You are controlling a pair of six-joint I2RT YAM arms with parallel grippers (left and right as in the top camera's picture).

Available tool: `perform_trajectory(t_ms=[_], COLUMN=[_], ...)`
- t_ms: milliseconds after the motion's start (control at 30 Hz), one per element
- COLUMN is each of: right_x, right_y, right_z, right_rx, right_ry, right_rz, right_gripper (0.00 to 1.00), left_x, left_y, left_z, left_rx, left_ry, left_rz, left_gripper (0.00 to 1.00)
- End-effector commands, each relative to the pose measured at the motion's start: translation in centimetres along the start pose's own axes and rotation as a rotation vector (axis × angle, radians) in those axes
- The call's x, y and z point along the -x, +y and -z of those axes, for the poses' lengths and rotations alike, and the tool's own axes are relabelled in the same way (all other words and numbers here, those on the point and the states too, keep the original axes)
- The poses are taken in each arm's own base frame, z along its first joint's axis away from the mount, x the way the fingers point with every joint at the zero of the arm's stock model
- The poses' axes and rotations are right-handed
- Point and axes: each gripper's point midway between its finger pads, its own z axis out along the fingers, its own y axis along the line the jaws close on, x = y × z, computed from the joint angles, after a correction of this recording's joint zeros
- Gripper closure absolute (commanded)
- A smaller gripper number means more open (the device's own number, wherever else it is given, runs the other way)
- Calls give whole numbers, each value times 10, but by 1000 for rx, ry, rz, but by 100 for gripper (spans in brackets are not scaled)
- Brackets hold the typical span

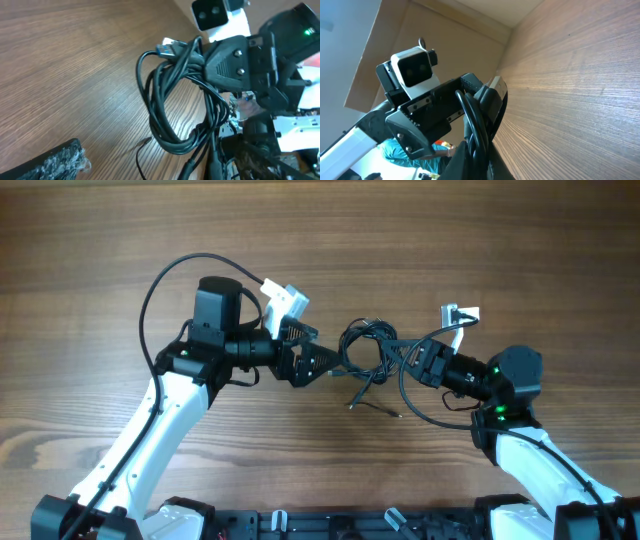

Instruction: Untangle cables

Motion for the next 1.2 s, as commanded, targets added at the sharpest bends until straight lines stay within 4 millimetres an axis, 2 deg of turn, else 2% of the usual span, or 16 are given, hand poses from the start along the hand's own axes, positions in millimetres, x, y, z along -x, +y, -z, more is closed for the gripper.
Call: perform_trajectory(t_ms=[0, 100, 200, 233, 300, 333, 367, 433, 500, 533, 567, 700, 800, 967, 1033, 1167], right_x=[-11, -22, -31, -33, -32, -32, -30, -27, -25, -26, -28, -35, -33, -43, -50, -44], right_y=[21, 29, 33, 34, 33, 31, 25, 12, -7, -17, -20, -22, -29, -34, -38, -42], right_z=[-8, -15, -20, -21, -21, -21, -22, -23, -23, -23, -23, -43, -58, -68, -75, -75], right_rx=[73, 101, 118, 121, 120, 112, 90, 36, -43, -85, -95, -154, -262, -381, -429, -480], right_ry=[60, 95, 126, 130, 126, 124, 112, 86, 57, 48, 52, 6, -116, -169, -109, -118], right_rz=[67, 84, 94, 113, 133, 130, 133, 114, 47, 14, 26, 117, 153, 262, 302, 304], right_gripper=[96, 96, 96, 96, 93, 85, 67, 22, 0, 0, 0, 0, 0, 2, 11, 43], left_x=[-2, -4, -6, -5, -4, -4, -2, 1, 6, 9, 10, 13, 12, 14, 15, 11], left_y=[-5, -14, -18, -23, -27, -26, -24, -11, 14, 36, 49, 77, 78, 63, 57, 54], left_z=[-3, -6, -7, -6, -5, -5, -5, -3, 0, 4, 6, 7, 0, -19, -26, -32], left_rx=[-61, -148, -192, -222, -243, -242, -231, -168, -44, 72, 137, 319, 373, 363, 362, 386], left_ry=[9, 14, 17, 14, 12, 11, 5, -7, -26, -49, -67, -137, -144, -131, -133, -124], left_rz=[-50, -36, -26, -29, -31, -31, -38, -19, 81, 214, 299, 495, 526, 464, 457, 442], left_gripper=[4, 12, 24, 36, 91, 96, 96, 96, 96, 96, 96, 96, 96, 96, 96, 96])
